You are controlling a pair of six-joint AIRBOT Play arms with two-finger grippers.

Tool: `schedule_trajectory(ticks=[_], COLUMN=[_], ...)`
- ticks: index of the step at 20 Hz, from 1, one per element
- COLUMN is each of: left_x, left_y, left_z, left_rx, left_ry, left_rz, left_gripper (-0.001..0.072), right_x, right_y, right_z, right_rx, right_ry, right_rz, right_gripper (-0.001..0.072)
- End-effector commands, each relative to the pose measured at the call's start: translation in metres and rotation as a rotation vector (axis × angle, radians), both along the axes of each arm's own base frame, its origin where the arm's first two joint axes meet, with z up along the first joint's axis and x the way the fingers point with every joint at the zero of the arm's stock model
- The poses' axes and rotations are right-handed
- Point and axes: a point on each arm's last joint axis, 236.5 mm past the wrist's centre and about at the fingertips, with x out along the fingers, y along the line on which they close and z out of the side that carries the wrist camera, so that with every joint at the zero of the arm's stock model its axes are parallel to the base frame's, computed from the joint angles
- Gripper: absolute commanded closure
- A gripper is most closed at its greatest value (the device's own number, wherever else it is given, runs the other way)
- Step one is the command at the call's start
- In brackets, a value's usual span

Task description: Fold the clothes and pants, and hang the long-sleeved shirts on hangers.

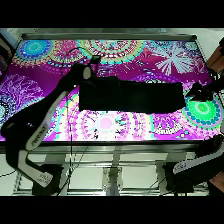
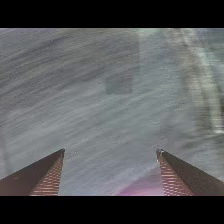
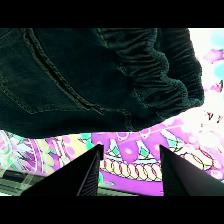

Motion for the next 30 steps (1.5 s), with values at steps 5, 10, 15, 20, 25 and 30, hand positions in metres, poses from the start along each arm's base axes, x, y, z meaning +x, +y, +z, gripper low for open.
schedule_trajectory(ticks=[5,10,15,20,25,30], left_x=[0.001,-0.009,-0.016,-0.016,-0.015,-0.028], left_y=[0.084,0.138,0.141,0.105,0.110,0.164], left_z=[-0.010,-0.028,-0.062,-0.093,-0.073,0.022], left_rx=[-0.264,-0.343,-0.379,-0.443,-0.461,-0.340], left_ry=[0.053,0.187,0.295,0.361,0.350,0.280], left_rz=[0.220,0.318,0.346,0.331,0.352,0.286], left_gripper=[0.0051,0.0006,0.0006,0.0025,0.0634,0.0670], right_x=[0.000,0.000,0.002,0.004,0.004,0.003], right_y=[0.001,0.001,0.004,0.014,0.018,0.019], right_z=[0.000,0.000,0.001,0.007,0.009,0.009], right_rx=[0.002,0.001,0.015,0.064,0.082,0.085], right_ry=[-0.001,-0.001,-0.010,-0.022,-0.024,-0.019], right_rz=[0.006,0.006,0.005,0.009,0.011,0.014], right_gripper=[0.0317,0.0318,0.0318,0.0317,0.0318,0.0318])
